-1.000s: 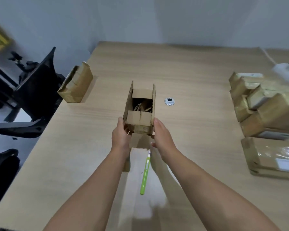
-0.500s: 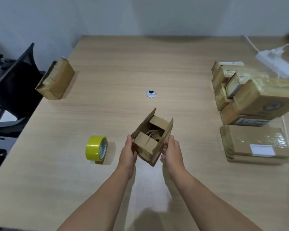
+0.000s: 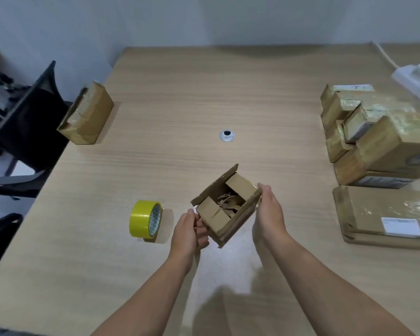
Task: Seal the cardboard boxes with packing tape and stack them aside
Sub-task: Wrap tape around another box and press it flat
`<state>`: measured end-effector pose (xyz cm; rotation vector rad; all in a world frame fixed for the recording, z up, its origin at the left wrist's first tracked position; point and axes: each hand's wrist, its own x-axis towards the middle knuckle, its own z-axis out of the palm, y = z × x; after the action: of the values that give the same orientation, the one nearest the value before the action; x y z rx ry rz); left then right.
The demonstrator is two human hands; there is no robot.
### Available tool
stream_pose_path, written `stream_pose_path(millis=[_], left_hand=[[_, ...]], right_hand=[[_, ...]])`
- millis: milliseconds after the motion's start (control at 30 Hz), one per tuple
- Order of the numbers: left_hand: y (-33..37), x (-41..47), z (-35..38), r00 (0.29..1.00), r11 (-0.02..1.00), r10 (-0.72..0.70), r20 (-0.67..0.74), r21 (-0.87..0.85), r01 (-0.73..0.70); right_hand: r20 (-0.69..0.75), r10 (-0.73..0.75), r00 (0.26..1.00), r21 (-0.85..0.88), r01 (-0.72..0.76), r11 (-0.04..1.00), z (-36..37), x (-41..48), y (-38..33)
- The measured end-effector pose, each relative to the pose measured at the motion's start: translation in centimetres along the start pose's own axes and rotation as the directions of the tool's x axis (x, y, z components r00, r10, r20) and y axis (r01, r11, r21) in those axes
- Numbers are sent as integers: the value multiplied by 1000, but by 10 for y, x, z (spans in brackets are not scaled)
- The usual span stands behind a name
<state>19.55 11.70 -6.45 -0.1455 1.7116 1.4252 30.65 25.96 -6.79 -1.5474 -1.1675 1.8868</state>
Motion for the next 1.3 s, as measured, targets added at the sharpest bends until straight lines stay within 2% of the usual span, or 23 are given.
stream_pose_path(millis=[133, 300, 467, 633, 733, 800, 867, 933, 1033, 1133, 1233, 1300], left_hand=[[-4, -3, 9, 995, 995, 102, -4, 6, -102], [10, 4, 10, 991, 992, 127, 28, 12, -128], [21, 2, 2, 987, 987, 148, 56, 56, -151], [20, -3, -13, 967, 963, 255, 4, 89, -254], [24, -5, -19, 948, 944, 318, -29, 105, -313], [27, -7, -22, 942, 932, 331, 65, 135, -337], [32, -10, -22, 928, 920, 326, 179, 164, -354], [33, -10, -19, 916, 902, 334, 220, 206, -379], [35, -9, -19, 905, 872, 404, 135, 240, -426], [48, -7, -29, 838, 820, 538, -87, 285, -497], [70, 1, -52, 758, 775, 605, -244, 396, -492], [82, 11, -66, 762, 760, 583, -282, 521, -389]], right_hand=[[31, 15, 999, 5, -16, 1000, -6, -6, 10], [30, -54, 998, -123, 57, 991, -19, -27, 25], [5, -93, 996, -60, 93, 994, -29, -33, 29], [147, -240, 960, 4, 242, 970, -31, -32, 3], [325, -360, 874, -85, 406, 910, -30, -30, -8], [406, -393, 825, -217, 504, 836, -29, -25, -12], [415, -440, 796, -343, 585, 735, -26, -20, -14], [377, -495, 783, -417, 620, 664, -24, -14, -14], [352, -561, 750, -523, 654, 547, -19, -4, -11], [381, -583, 717, -564, 680, 467, -16, 1, 1], [364, -561, 743, -585, 651, 483, -14, 2, 8], [346, -546, 763, -584, 631, 511, -12, 0, 10]])
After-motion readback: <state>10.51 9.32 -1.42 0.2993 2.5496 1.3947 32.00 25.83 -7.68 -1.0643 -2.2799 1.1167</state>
